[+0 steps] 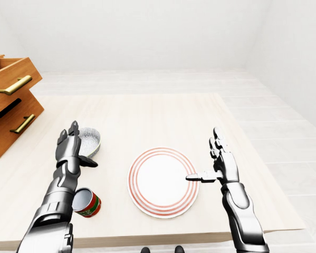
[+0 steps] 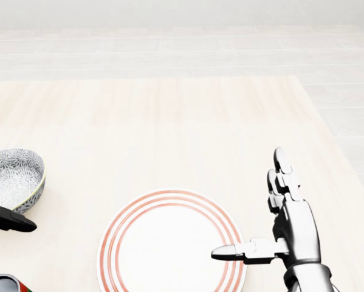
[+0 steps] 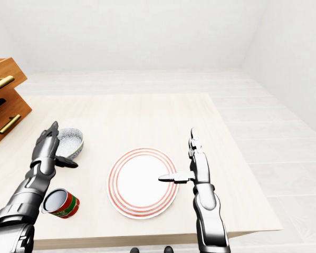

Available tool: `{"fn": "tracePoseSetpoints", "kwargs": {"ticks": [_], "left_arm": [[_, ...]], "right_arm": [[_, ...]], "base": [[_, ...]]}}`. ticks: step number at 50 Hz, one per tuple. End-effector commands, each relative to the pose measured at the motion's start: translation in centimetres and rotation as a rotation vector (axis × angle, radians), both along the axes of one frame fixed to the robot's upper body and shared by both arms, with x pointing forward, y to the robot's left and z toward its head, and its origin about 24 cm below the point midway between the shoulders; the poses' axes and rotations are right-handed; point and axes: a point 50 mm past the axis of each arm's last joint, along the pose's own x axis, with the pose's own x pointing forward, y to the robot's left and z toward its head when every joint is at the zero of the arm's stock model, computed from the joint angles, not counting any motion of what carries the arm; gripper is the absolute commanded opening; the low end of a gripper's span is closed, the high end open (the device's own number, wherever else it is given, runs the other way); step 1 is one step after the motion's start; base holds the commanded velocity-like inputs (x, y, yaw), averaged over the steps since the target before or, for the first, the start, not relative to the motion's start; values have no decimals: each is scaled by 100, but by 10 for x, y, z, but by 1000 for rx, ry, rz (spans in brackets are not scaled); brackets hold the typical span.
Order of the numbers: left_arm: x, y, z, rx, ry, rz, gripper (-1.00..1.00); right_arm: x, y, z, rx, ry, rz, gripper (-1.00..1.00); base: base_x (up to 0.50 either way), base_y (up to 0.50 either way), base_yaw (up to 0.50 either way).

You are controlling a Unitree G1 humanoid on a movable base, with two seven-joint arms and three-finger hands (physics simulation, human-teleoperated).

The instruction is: Put the bowl on the plate.

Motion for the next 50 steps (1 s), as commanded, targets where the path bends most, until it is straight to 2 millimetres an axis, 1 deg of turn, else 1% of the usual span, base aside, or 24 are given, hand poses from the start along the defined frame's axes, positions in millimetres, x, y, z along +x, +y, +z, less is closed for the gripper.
{"fn": "tracePoseSetpoints", "kwargs": {"ticks": [1, 4, 6, 13, 23, 25, 50], "left_arm": [[-6, 3, -13, 52, 44, 23, 100], [-6, 4, -14, 54, 51, 27, 100], [-5, 4, -14, 23, 53, 35, 100], [-5, 2, -18, 64, 66, 36, 100], [-5, -1, -21, 72, 78, 34, 100], [-4, -1, -20, 104, 74, 27, 100], [-2, -4, -23, 135, 93, 28, 100]], "right_arm": [[-3, 1, -2, 2, 9, -3, 100], [-3, 0, -3, 4, 13, -4, 100], [-4, 0, -3, 5, 13, -5, 100], [-4, 1, -4, 6, 18, -5, 100], [-6, 0, -8, 11, 32, -6, 100], [-5, 0, -8, 13, 31, -7, 100], [-8, 0, -11, 16, 33, -9, 100]], "base": [[0, 0, 0], [0, 0, 0], [0, 0, 0], [0, 0, 0], [0, 0, 0], [0, 0, 0], [0, 0, 0]]}}
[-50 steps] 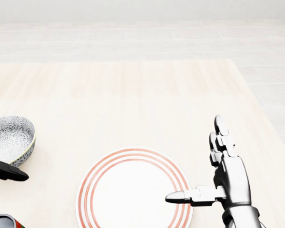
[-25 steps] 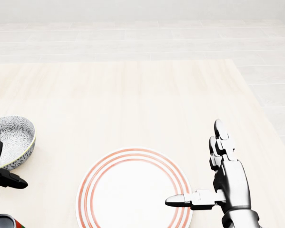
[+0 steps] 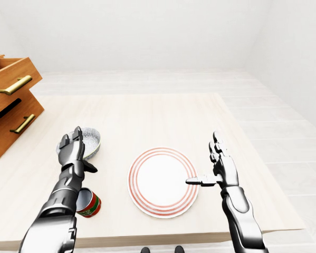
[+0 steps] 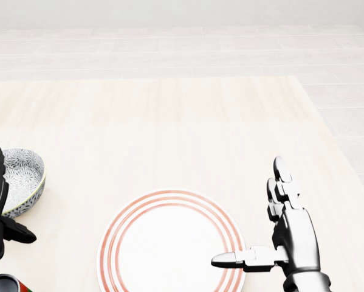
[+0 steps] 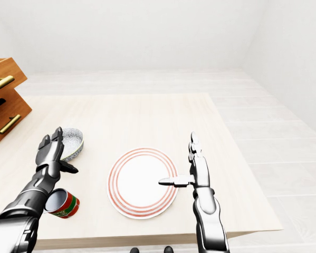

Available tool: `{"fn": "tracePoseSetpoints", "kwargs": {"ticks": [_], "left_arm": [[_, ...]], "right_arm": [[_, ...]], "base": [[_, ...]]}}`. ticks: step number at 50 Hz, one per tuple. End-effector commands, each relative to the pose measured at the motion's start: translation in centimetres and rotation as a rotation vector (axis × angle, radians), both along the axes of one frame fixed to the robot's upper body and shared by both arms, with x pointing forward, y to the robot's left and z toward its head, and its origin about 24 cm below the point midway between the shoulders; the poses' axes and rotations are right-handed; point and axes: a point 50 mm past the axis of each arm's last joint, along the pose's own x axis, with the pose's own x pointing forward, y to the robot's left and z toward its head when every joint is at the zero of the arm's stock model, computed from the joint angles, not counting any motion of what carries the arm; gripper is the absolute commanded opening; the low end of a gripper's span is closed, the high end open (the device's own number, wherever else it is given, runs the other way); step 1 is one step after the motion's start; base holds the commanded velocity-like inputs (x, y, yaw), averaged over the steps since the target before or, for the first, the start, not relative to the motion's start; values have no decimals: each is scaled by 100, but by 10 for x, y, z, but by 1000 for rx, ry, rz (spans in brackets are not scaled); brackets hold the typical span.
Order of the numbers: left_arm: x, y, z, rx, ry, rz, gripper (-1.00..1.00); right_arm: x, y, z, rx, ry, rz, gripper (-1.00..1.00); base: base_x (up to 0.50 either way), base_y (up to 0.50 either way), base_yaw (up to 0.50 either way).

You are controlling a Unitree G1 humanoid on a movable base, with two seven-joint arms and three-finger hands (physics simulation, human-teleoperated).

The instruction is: Put the bowl on the plate.

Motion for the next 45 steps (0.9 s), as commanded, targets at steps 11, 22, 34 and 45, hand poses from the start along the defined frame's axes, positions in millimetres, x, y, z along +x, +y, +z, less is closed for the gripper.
{"fn": "tracePoseSetpoints", "kwargs": {"ticks": [11, 22, 34, 45], "left_arm": [[-1, 1, -4, 20, 23, 9, 100], [-3, 2, -7, 30, 35, 13, 100], [-5, 3, -8, 41, 49, 8, 96], [-6, 6, -8, 49, 62, 7, 51]], "right_arm": [[0, -1, 3, 1, -6, -4, 100], [0, -1, 6, -7, -15, -3, 100], [0, 0, 6, -7, -16, -4, 100], [-2, -1, 7, -4, -19, -5, 100]], "base": [[0, 0, 0], [0, 0, 0], [0, 0, 0], [0, 0, 0]]}}
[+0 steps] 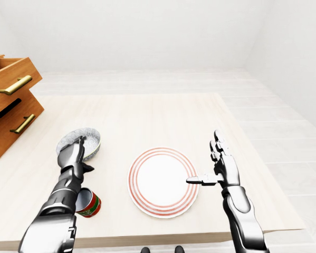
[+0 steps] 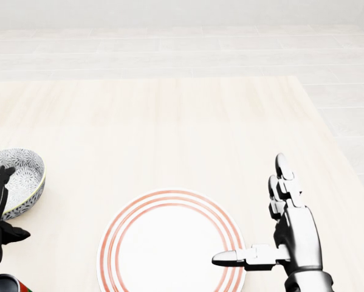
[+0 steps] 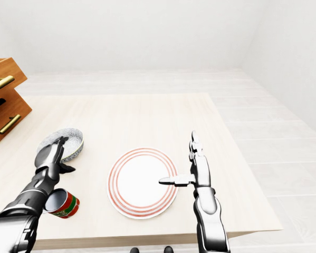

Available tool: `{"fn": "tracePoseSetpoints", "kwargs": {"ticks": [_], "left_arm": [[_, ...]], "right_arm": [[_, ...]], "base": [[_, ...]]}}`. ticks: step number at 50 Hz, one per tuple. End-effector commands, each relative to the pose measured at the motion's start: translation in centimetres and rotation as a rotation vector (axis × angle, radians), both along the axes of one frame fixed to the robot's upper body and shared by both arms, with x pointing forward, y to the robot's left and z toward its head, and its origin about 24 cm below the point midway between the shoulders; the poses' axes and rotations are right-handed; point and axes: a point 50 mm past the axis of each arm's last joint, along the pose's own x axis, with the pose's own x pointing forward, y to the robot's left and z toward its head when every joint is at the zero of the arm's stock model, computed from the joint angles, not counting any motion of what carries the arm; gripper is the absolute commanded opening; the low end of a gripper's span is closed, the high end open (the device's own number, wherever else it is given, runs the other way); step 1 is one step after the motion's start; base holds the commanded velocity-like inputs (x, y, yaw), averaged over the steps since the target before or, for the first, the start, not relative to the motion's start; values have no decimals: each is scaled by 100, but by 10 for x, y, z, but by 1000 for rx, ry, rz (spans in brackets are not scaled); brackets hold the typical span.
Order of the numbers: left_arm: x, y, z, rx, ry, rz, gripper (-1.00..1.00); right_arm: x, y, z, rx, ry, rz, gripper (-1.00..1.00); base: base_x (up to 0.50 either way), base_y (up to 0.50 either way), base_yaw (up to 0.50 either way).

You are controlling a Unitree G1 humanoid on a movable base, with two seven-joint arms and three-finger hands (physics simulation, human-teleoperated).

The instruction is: Put the bowl on the plate.

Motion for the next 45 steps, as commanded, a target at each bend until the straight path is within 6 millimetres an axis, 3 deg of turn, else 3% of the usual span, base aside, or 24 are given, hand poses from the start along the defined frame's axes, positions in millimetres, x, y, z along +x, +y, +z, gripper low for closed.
{"fn": "tracePoseSetpoints", "kwargs": {"ticks": [1, 15, 27, 36, 45], "left_arm": [[-1, 2, 0, 9, 11, -1, 50], [-1, 2, -1, 6, 19, -5, 13], [-1, 0, -3, 7, 37, -16, -2], [-1, 0, -3, 9, 50, -21, -38], [0, -1, -3, 1, 57, -24, -43]], "right_arm": [[-1, 0, 1, 1, -4, -2, 100], [-4, -1, 0, 5, 1, -5, 100], [-7, -3, 2, 5, -9, -14, 100], [-7, -2, 0, 7, 1, -12, 100], [-8, -2, 1, 7, -4, -12, 100]], "base": [[0, 0, 0], [0, 0, 0], [0, 0, 0], [0, 0, 0], [0, 0, 0]]}}
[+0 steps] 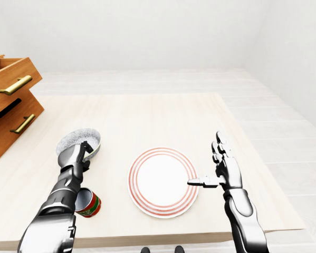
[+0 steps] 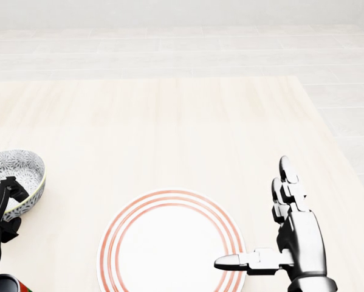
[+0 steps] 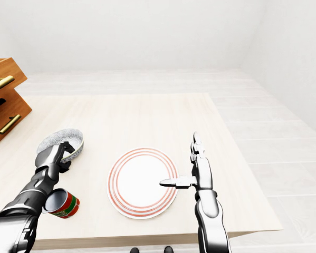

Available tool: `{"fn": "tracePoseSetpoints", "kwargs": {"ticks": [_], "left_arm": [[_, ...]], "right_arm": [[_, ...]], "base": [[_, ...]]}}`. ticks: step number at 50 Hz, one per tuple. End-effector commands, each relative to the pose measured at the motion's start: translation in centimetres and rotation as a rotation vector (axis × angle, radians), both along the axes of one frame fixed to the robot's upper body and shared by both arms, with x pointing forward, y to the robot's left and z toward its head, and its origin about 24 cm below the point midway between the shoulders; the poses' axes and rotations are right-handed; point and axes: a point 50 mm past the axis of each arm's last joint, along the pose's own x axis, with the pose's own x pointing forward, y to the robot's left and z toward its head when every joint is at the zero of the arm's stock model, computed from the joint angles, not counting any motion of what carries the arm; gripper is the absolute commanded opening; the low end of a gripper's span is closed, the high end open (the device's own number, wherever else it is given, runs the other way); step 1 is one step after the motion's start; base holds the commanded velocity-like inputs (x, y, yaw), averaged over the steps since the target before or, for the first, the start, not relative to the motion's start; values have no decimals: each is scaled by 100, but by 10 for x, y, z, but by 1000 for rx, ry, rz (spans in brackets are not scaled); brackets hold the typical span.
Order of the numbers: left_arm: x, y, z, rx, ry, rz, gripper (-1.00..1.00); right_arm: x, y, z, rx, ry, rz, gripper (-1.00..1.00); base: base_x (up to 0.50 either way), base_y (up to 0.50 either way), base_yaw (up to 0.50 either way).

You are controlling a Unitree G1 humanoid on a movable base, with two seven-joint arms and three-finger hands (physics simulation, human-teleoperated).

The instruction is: Put the bowl on the plate.

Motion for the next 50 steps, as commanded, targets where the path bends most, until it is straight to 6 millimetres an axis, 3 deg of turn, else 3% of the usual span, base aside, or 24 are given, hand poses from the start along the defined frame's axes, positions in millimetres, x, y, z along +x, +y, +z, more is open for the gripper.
{"fn": "tracePoseSetpoints", "kwargs": {"ticks": [1, 14, 18, 50], "left_arm": [[-1, -1, -3, -12, 14, 2, -46], [3, -5, 0, 0, 12, -17, -67], [4, -6, 1, 1, 7, -20, -100], [23, -6, 37, 19, -103, -64, -100]], "right_arm": [[-1, 0, 0, 0, 1, 0, 100], [-3, -1, 2, -1, -7, -4, 100], [-3, 0, 1, -1, -3, -4, 100], [-2, 0, 12, -6, -49, -1, 100]], "base": [[0, 0, 0], [0, 0, 0], [0, 0, 0], [0, 0, 0]]}}
